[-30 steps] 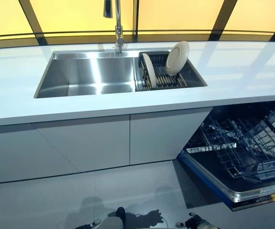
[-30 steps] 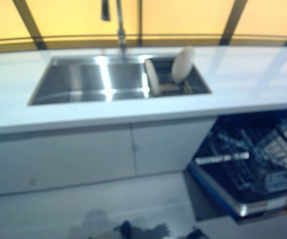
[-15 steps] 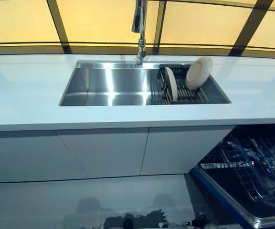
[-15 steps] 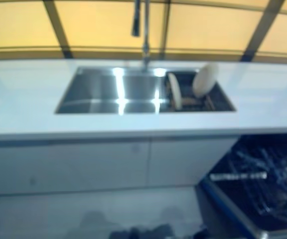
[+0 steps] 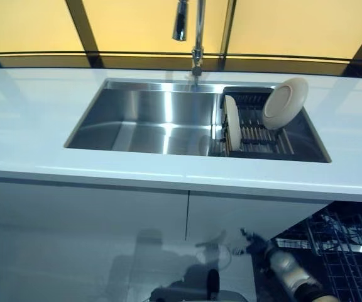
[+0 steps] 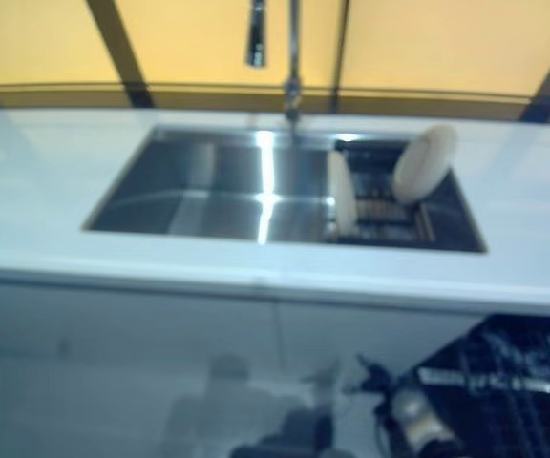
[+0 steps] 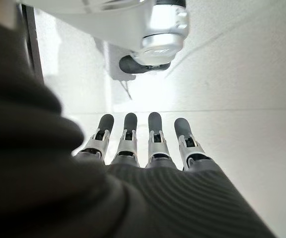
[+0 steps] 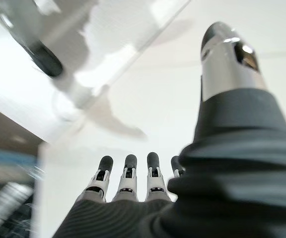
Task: Take plates into dishwasher
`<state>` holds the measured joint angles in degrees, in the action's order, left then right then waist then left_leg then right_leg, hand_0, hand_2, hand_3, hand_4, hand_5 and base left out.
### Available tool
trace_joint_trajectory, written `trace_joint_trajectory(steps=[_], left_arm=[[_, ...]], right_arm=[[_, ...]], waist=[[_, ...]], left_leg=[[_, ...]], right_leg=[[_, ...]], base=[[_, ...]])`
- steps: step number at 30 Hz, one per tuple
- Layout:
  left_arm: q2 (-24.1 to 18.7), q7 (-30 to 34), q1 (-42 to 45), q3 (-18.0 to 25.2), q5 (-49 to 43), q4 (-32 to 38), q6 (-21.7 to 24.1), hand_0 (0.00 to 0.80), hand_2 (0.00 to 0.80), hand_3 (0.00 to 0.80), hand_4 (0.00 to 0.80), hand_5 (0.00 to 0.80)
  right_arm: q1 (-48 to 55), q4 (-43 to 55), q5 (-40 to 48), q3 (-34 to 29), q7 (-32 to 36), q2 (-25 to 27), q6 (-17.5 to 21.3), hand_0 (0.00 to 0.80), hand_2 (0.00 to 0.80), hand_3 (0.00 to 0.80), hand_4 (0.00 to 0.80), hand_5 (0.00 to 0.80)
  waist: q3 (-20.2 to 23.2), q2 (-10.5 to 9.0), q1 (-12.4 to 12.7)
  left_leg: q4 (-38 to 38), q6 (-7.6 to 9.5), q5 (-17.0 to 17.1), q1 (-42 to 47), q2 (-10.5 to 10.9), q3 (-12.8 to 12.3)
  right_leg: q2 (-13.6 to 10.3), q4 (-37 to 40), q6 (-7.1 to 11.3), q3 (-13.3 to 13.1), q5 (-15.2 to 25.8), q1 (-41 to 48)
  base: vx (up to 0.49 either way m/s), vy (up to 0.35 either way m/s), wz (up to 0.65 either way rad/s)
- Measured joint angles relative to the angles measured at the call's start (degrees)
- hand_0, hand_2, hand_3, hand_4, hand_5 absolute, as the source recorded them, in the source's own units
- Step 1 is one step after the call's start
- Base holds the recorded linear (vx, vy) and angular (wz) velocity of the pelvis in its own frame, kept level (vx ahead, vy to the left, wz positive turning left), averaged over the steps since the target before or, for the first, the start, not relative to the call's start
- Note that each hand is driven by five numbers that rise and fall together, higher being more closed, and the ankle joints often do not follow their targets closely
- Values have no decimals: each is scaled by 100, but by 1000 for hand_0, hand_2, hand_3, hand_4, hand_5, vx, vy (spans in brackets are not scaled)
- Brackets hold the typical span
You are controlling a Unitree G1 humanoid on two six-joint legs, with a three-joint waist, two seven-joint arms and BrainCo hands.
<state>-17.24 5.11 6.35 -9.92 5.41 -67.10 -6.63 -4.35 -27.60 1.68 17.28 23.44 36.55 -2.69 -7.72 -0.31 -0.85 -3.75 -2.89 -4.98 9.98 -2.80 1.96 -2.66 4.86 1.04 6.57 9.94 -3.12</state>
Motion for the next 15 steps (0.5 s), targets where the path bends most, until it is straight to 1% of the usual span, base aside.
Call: trace_joint_trajectory(steps=[1,2,3,5,6,7,8,11,13,15], left_arm=[[-56,32,0,14,-9,46,-14,0,0,0,0,0],[-123,70,-25,42,-9,46,-36,0,0,0,0,0],[-183,101,9,115,-10,23,-34,0,0,0,0,0],[-295,145,30,207,-9,-138,-35,0,0,0,0,0],[-348,166,28,216,-9,-216,-39,0,0,0,0,0],[-396,180,19,216,-9,-254,-34,0,0,0,0,0],[-421,198,2,216,-9,-306,-32,0,0,0,0,0],[-418,261,-50,216,-9,-323,-27,0,0,0,0,0],[-415,292,-90,216,-11,-331,-23,0,0,0,0,0],[-396,289,-110,215,-16,-374,17,0,0,0,0,0]], right_arm=[[51,382,311,-136,553,312,-110,0,0,0,0,0],[88,515,551,-353,900,433,-226,0,0,0,0,0],[196,863,796,-432,1240,585,-358,0,0,0,0,0],[325,1362,1460,-768,1912,652,-606,0,0,0,0,0],[363,1514,1731,-881,2155,655,-686,0,0,0,0,0],[371,1622,2026,-971,2404,654,-798,0,0,0,0,0],[370,1723,2271,-1046,2595,655,-891,0,0,0,0,0],[361,2014,2943,-1253,2986,666,-1032,0,0,0,0,0],[331,2081,3602,-1469,2966,674,-1056,0,0,0,0,0],[180,2073,4107,-1749,2804,676,-1065,0,0,0,0,0]], waist=[[-28,-63,-6],[-32,-160,-126],[-67,-194,-151],[-76,-262,-307],[-68,-281,-361],[-52,-319,-475],[-55,-310,-532],[-92,-223,-612],[-128,-162,-624],[-152,-122,-634]], left_leg=[[-62,-16,16,43,-8,-46],[-77,-21,10,97,-8,-58],[-110,-18,14,118,-8,-73],[-107,-15,14,149,1,-184],[-106,-11,12,155,9,-208],[-106,-7,10,155,18,-211],[-105,-2,9,155,26,-225],[-104,4,6,200,44,-340],[-104,5,5,236,44,-353],[-107,10,0,280,47,-366]], right_leg=[[18,1,23,-49,-26,27],[22,-3,31,-62,-64,40],[16,-2,28,-55,-67,72],[5,-3,49,-93,-50,46],[-4,-3,62,-91,-41,33],[-12,-3,68,-91,-37,33],[-17,-3,72,-103,-33,23],[-21,-5,89,-150,-11,-5],[-18,-6,89,-160,-11,21],[-15,-6,92,-171,-10,58]], base=[[84,-12,-14],[99,-11,-11],[81,-4,-9],[59,-2,-23],[45,8,-17],[38,19,-9],[32,27,-6],[25,27,-11],[48,28,-4],[52,28,-3]])
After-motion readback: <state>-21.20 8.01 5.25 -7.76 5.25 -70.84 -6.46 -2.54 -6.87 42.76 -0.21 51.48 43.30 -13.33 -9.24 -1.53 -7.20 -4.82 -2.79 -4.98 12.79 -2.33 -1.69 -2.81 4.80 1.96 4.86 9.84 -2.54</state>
